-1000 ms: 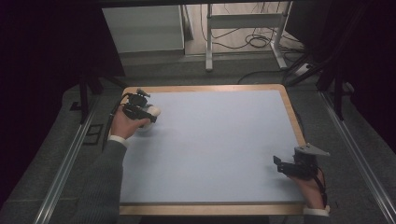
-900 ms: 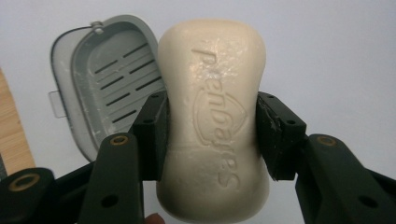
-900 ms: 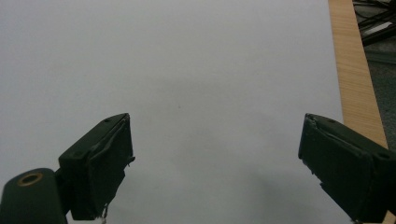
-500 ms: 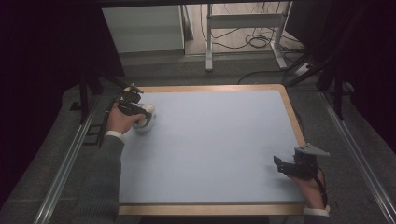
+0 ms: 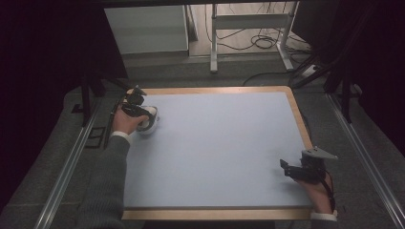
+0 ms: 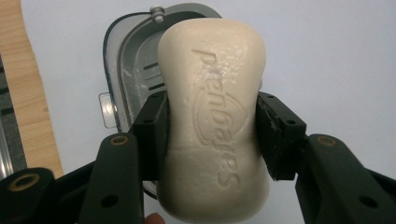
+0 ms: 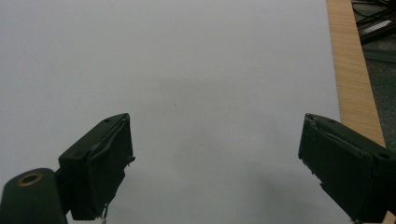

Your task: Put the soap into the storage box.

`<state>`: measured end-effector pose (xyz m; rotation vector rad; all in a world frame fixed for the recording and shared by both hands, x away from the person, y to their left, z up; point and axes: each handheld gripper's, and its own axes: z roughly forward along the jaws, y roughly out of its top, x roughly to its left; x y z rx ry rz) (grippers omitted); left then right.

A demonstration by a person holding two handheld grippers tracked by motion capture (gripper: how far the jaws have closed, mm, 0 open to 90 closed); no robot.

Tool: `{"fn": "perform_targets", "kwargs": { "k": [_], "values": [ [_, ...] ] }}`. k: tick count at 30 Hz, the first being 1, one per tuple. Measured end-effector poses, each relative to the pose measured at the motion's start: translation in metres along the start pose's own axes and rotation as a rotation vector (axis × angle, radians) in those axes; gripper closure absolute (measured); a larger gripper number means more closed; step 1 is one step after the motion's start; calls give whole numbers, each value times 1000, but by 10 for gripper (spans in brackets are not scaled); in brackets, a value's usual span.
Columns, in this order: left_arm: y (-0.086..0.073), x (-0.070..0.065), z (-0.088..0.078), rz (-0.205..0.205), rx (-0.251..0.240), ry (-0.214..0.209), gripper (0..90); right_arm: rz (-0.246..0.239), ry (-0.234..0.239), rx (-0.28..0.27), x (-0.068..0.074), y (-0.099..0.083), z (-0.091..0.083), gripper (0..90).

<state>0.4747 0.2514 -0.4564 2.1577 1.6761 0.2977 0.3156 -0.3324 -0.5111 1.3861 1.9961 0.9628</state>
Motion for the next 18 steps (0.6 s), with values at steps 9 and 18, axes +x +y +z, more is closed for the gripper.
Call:
{"fn": "perform_targets", "kwargs": {
  "k": [9, 18],
  "values": [
    [0, -3, 13, -2, 19, 13, 493, 2, -1, 1, -1, 0, 0, 97],
    [0, -11, 9, 11, -30, -14, 437, 2, 3, 1, -1, 1, 2, 97]
  ]
}}
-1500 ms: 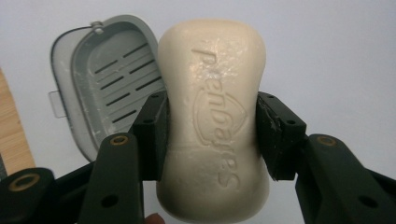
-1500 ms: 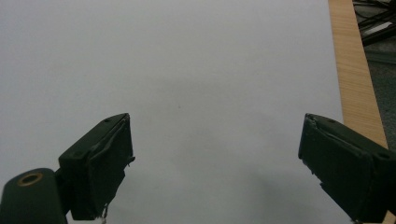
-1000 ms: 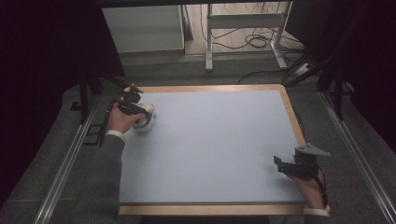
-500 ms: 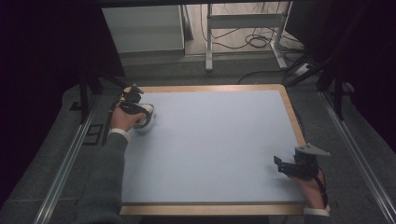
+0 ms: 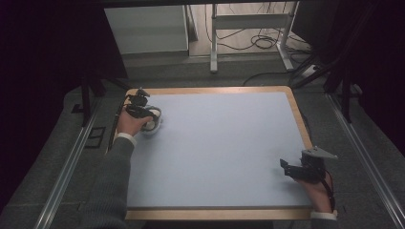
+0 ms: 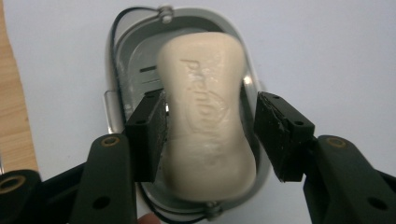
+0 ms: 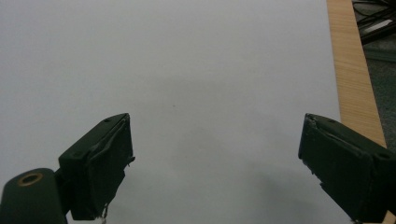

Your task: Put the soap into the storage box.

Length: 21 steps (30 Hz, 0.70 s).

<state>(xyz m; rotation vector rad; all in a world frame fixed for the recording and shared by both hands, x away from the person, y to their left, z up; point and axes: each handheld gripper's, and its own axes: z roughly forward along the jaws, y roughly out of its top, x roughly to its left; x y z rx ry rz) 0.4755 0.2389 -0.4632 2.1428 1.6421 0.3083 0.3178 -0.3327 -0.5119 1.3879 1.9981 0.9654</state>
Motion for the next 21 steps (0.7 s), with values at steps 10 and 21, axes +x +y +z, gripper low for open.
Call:
{"fn": "perform_targets", "kwargs": {
  "k": [10, 21],
  "values": [
    [-6, -16, -15, 52, -53, -12, 374, -8, 11, -7, 2, 3, 2, 97],
    [-30, -35, -43, 129, -142, -80, 344, -23, 12, -11, 9, 4, -3, 98]
  ]
}}
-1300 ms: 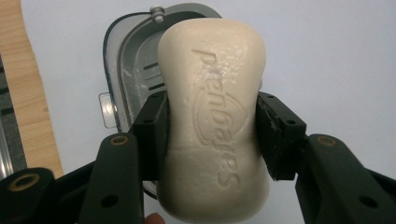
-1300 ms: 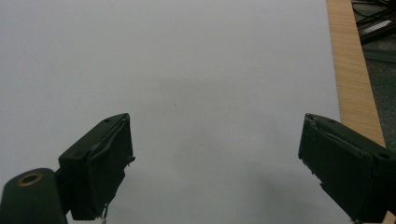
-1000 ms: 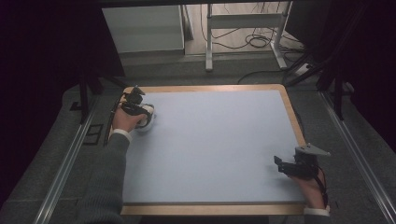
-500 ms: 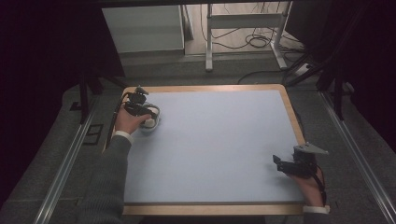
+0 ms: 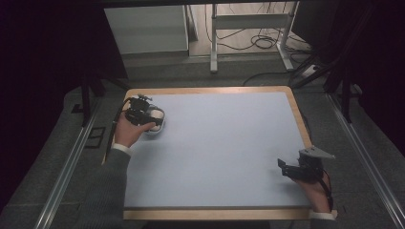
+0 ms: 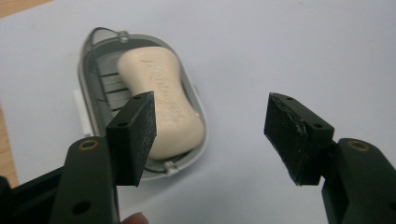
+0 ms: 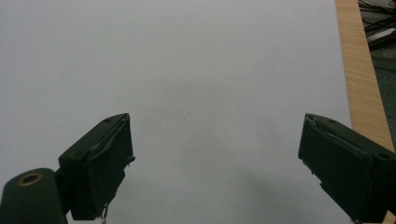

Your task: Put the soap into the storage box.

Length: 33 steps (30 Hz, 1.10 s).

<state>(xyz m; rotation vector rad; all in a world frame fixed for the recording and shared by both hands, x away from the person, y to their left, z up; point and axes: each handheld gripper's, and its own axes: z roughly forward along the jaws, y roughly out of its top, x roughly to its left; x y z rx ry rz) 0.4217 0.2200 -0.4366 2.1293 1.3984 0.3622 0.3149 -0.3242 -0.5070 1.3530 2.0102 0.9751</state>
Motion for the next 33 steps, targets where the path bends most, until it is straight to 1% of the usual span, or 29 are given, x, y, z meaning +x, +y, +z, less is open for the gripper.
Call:
{"fn": "perform_targets", "kwargs": {
  "k": [6, 9, 12, 15, 18, 21, 25, 29, 33],
  "values": [
    [-16, -14, -4, 48, -21, -66, 338, -7, -2, 0, 3, 1, 0, 97],
    [-26, -21, -5, 78, -30, -91, 342, -10, -1, 1, 5, 1, 0, 97],
    [-36, -25, -5, 90, -38, -133, 341, -11, 1, 3, 5, 1, 1, 97],
    [-46, -29, -2, 88, -43, -154, 339, -11, 0, 7, 5, 1, 1, 97],
    [-54, -34, -1, 99, -54, -165, 337, -9, -1, 6, 4, 0, 1, 97],
    [-65, -41, -3, 122, -76, -172, 340, -4, -3, 6, 3, 0, 0, 97],
    [-80, -49, -6, 128, -98, -189, 338, -3, -8, 5, 2, -1, -1, 97],
    [-93, -53, -7, 127, -106, -189, 334, -5, -7, 5, 3, -1, -1, 97],
    [-105, -53, -5, 105, -118, -203, 332, -11, -5, 9, 5, 0, -1, 97]
  ]
}}
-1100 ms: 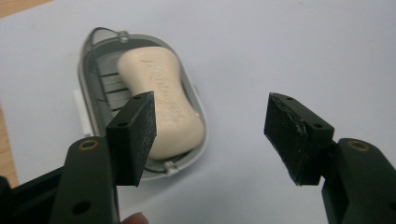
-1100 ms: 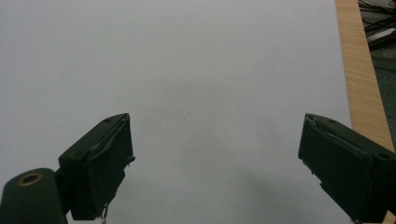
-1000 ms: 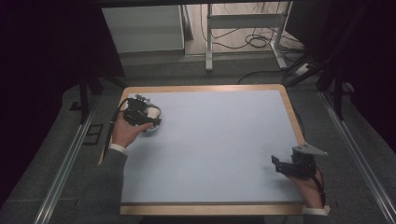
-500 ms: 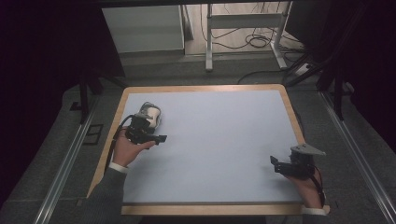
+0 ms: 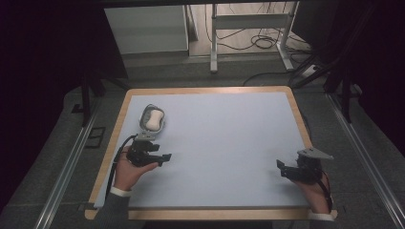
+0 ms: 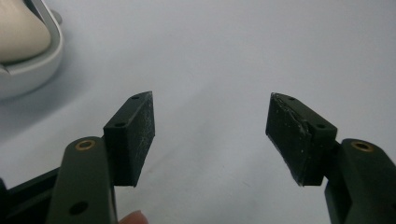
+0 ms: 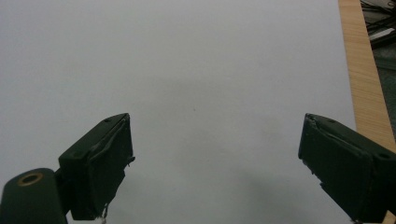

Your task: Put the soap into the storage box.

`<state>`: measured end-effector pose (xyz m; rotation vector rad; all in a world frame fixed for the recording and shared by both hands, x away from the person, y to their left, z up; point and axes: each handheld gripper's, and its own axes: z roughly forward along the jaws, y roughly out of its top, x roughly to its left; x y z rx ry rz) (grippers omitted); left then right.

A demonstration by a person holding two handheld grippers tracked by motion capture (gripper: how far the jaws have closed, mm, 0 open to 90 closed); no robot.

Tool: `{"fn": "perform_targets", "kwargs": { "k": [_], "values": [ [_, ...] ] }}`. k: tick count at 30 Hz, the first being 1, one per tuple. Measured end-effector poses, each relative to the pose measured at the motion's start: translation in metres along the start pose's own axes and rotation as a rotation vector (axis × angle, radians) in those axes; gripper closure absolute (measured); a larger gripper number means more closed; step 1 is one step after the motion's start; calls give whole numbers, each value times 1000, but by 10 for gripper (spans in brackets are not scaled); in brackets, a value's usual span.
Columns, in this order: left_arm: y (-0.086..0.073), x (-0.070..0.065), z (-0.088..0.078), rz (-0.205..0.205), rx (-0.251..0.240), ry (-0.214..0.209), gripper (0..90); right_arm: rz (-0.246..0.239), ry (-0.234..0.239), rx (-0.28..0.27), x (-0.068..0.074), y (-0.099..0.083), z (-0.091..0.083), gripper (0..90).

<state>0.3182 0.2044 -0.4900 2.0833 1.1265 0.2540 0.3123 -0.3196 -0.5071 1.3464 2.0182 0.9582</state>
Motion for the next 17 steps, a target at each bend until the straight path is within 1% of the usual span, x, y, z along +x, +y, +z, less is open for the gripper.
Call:
{"fn": "perform_targets", "kwargs": {
  "k": [4, 14, 16, 17],
  "values": [
    [-6, 1, 2, -7, 4, 5, 332, 0, -1, 2, 0, 0, 1, 97],
    [-7, 2, 2, -14, -13, -4, 332, -3, 2, -4, 1, 0, 0, 97],
    [-7, 1, 3, -18, -10, -8, 331, -4, 13, -12, 2, 1, 0, 97],
    [-7, 1, 4, -11, -7, -9, 330, -6, 21, -19, 3, 2, -1, 97]
  ]
}}
